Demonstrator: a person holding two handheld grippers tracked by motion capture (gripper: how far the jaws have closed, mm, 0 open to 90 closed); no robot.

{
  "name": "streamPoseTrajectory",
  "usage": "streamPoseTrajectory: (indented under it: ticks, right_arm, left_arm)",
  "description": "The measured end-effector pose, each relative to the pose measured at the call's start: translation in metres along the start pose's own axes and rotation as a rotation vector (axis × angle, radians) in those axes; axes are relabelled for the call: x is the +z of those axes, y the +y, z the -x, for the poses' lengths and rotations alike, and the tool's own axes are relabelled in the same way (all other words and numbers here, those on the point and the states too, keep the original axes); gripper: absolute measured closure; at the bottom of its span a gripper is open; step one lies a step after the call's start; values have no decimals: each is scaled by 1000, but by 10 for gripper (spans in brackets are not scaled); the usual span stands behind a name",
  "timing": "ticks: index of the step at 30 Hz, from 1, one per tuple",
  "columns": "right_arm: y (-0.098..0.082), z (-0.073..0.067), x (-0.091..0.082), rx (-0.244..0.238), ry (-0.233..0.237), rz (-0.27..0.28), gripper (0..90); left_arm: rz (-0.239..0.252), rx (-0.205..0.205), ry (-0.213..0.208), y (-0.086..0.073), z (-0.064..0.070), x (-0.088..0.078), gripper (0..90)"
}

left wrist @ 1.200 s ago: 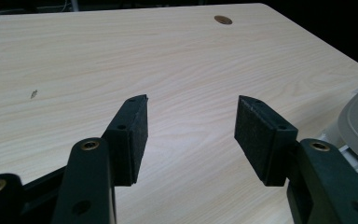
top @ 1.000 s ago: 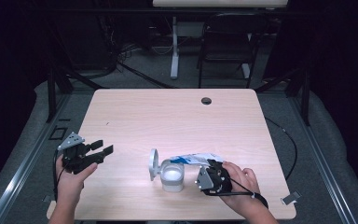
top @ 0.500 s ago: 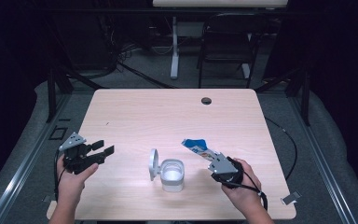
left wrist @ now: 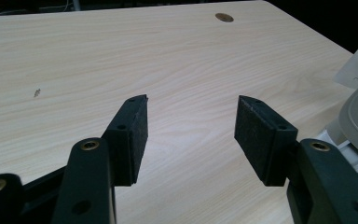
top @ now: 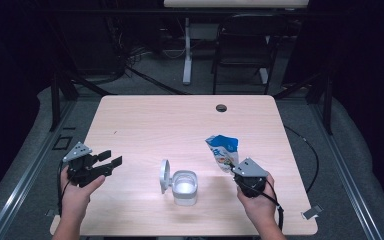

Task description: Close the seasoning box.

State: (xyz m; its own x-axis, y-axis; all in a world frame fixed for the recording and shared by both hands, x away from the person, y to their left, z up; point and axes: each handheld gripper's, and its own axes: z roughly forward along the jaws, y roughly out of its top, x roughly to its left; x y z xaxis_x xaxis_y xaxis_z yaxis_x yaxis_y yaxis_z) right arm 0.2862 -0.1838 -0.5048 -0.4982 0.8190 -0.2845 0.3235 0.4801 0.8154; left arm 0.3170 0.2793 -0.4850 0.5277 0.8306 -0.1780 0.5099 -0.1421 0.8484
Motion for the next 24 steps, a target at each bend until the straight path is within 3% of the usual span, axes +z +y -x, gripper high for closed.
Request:
streamPoseTrajectory:
  ticks: [4,24]
  right_arm:
    - [-1,2,4,34,2,6,896]
    - [-17,9,24,104,-9,-22,895]
  left_arm:
    - [2,2,0,0,1,1,446]
    - [-40,42,-15,-2,14,11,447]
